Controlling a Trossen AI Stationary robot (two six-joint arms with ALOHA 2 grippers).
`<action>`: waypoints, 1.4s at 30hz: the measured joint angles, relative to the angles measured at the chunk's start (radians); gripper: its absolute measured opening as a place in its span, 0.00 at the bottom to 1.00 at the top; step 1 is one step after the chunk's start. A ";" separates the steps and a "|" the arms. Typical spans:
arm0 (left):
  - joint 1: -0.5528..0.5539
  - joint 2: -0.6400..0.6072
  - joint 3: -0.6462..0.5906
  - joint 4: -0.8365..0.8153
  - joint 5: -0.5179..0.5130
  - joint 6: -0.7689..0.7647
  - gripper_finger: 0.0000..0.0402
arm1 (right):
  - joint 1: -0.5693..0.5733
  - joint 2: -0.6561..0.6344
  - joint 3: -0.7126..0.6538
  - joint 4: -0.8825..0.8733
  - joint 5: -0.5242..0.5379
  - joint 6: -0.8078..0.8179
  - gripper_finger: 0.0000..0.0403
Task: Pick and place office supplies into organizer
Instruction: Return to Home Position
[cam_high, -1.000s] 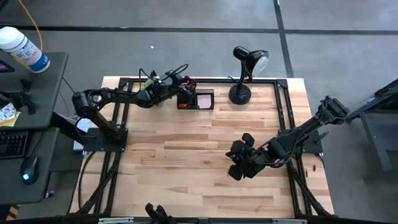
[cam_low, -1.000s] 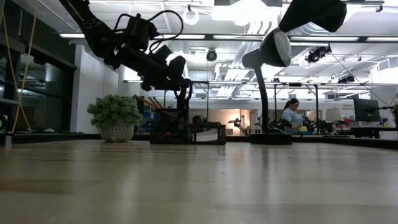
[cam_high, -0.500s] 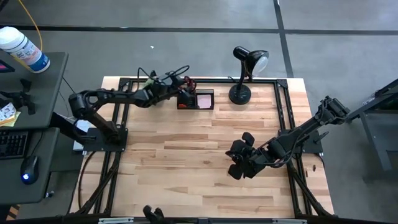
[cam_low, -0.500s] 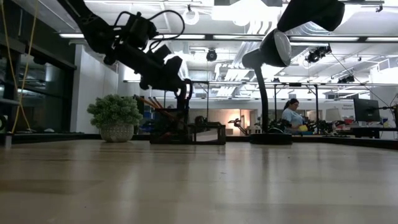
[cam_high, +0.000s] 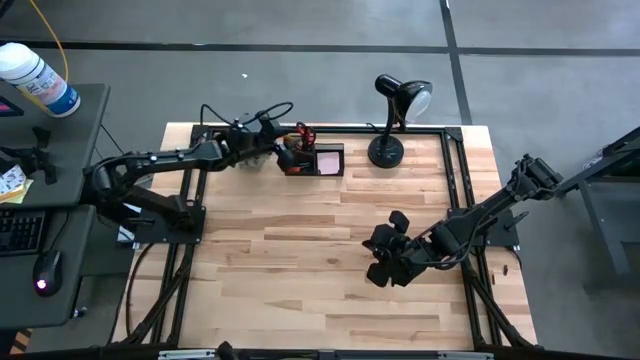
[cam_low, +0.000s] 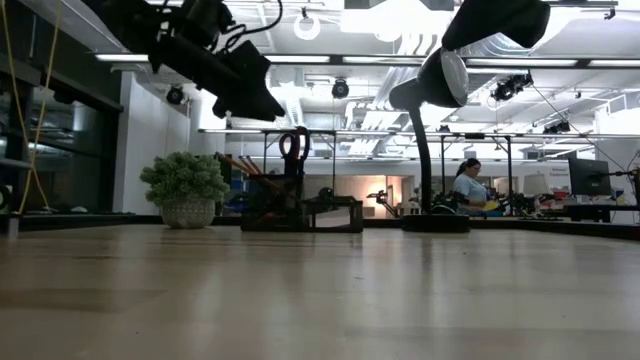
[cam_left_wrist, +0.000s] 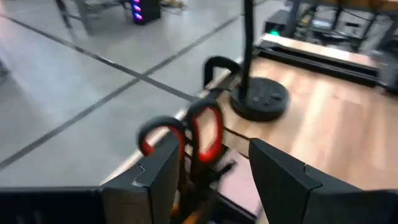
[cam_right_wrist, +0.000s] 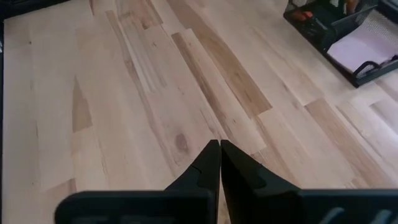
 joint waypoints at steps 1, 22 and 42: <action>-0.005 -0.014 -0.001 -0.024 0.015 0.000 0.44 | 0.000 0.000 0.000 0.000 0.004 -0.003 0.02; -0.134 -0.441 -0.309 0.141 0.282 -0.048 0.32 | 0.000 0.000 0.000 0.009 0.039 -0.025 0.02; -0.328 -0.511 -0.645 0.919 0.151 -0.001 0.10 | 0.007 0.000 0.000 0.044 -0.102 0.094 0.02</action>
